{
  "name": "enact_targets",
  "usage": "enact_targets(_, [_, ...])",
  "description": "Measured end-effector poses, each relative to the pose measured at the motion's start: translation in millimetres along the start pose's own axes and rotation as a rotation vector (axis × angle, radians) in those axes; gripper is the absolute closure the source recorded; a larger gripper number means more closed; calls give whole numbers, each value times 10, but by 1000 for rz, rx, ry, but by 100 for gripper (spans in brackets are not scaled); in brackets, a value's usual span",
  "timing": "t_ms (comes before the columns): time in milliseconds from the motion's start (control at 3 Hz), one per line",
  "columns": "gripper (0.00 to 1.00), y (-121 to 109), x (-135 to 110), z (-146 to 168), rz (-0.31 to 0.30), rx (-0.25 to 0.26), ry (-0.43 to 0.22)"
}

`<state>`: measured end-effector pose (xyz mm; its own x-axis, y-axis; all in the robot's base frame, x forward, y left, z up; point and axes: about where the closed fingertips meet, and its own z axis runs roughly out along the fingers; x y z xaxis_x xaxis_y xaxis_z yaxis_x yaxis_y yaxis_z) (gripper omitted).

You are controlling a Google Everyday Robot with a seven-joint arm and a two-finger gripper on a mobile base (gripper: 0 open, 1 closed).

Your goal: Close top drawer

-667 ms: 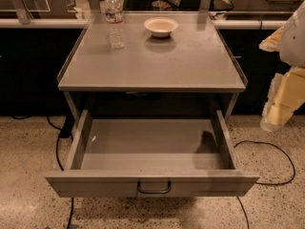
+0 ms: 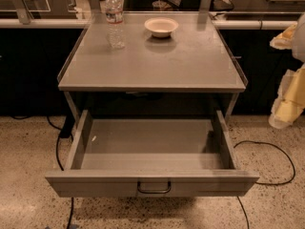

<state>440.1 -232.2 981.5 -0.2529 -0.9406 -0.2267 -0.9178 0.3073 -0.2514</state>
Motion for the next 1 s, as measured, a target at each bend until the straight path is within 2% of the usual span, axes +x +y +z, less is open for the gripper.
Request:
enact_targets(333, [0, -101, 282, -123, 59, 20, -16])
enact_targets(1000, [0, -368, 1149, -413, 202, 87, 14])
